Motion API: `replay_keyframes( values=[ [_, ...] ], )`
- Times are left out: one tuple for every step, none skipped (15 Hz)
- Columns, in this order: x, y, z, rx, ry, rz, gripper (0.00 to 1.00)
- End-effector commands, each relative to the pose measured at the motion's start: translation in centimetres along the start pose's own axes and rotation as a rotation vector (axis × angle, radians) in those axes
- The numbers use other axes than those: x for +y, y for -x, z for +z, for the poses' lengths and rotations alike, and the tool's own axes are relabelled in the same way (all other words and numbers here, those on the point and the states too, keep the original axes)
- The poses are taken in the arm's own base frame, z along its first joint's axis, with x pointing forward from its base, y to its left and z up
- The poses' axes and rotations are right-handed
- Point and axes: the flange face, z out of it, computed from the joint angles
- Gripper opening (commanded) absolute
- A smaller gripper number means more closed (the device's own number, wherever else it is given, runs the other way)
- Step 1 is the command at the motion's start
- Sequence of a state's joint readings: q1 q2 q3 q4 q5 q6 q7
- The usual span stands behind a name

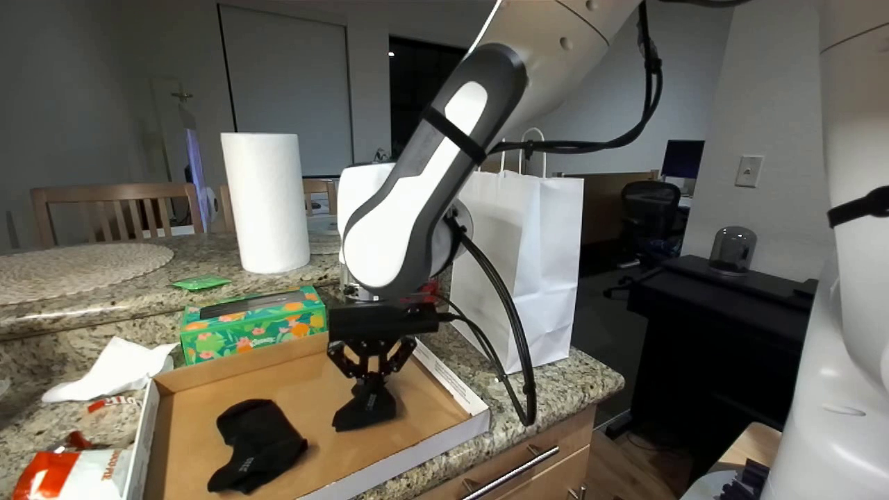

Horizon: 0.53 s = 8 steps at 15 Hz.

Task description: Pick up the socks on the box cover and put them in the paper bag

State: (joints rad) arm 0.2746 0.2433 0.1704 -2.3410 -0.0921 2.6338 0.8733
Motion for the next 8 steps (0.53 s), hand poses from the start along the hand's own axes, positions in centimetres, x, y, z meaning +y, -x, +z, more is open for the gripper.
replay_keyframes(
  values=[
    [-0.1, 0.5, -3.5, -0.008, 0.039, -0.032, 0.03],
    [-0.2, 0.5, -4.3, -0.008, 0.047, -0.035, 0.02],
    [-0.5, 0.6, -6.2, 0.006, 0.046, -0.041, 0.06],
    [-0.8, 0.6, -7.6, 0.019, 0.047, -0.043, 0.06],
    [-1.2, 0.6, -9.6, 0.035, 0.042, -0.053, 0.06],
    [-1.5, 0.6, -11.2, 0.047, 0.037, -0.060, 0.06],
    [-1.9, 0.6, -13.5, 0.063, 0.030, -0.075, 0.06],
    [-2.2, 0.6, -15.5, 0.080, 0.027, -0.086, 0.06]
  ],
)
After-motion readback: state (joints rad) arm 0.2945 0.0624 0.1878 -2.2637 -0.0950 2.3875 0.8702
